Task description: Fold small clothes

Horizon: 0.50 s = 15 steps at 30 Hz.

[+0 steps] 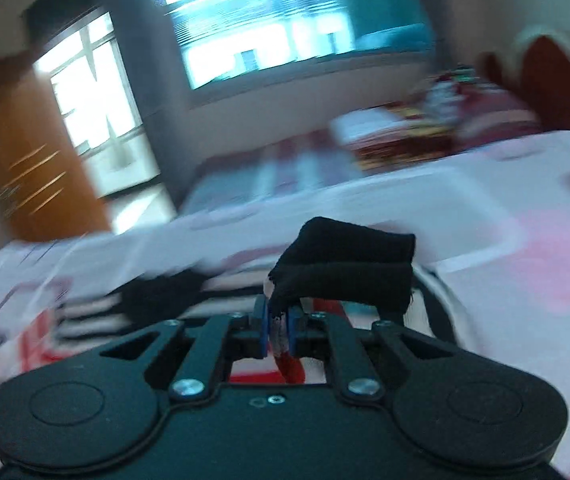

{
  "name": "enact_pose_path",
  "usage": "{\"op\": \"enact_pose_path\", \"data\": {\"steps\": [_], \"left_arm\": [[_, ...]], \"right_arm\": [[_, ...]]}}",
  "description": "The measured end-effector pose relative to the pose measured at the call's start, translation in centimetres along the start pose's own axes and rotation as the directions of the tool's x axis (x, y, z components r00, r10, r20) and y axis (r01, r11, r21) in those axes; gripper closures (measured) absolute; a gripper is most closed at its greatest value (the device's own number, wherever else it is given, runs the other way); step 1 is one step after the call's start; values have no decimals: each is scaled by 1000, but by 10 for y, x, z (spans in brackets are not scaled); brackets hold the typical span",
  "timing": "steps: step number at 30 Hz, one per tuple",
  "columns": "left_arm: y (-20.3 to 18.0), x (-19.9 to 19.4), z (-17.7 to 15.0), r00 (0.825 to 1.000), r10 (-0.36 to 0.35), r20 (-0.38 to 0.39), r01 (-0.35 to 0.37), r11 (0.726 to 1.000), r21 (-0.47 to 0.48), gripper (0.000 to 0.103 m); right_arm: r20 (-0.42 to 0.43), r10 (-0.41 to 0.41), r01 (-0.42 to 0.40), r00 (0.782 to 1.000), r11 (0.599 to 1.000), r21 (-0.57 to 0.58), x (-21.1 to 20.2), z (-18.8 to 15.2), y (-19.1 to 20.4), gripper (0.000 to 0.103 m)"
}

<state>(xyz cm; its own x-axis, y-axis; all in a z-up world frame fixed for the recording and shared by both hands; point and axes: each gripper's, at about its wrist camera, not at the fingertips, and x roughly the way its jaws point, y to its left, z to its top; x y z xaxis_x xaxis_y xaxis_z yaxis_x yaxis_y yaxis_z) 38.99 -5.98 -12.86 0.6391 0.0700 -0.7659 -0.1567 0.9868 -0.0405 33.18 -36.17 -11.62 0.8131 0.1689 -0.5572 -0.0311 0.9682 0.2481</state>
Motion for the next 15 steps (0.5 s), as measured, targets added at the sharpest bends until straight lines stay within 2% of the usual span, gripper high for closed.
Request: {"op": "enact_pose_path", "data": {"steps": [2,4,5,6,8,10,12,15], "left_arm": [[14,8,1,998,-49,-35,48,998,-38,0],[20,20,0,991,-106,-76,101,993,-63,0],[21,26,0,986,-132,-97,126,989,-73,0],[22,33,0,979,-162,-120,153,985,-84,0],[19,44,-1,963,-219,-157,204,973,-108,0],[11,57,-4,934,-292,-206,270,954,-129,0],[1,69,-7,905,-352,-238,322,934,-158,0],[-16,85,-11,889,-392,-236,353,916,-192,0]], "right_arm": [[-79,48,-51,996,998,-37,25,-13,28,92],[-179,78,-87,981,995,-44,51,-29,47,75],[-232,80,-95,969,994,-53,62,-36,52,72],[-266,74,-93,961,994,-60,68,-42,58,63],[-260,69,-91,963,993,-76,65,-44,61,59],[-229,56,-75,972,994,-73,51,-39,56,51],[-178,27,-41,984,997,-72,31,-36,50,49],[-116,-56,46,992,995,-87,12,-36,33,40]]}}
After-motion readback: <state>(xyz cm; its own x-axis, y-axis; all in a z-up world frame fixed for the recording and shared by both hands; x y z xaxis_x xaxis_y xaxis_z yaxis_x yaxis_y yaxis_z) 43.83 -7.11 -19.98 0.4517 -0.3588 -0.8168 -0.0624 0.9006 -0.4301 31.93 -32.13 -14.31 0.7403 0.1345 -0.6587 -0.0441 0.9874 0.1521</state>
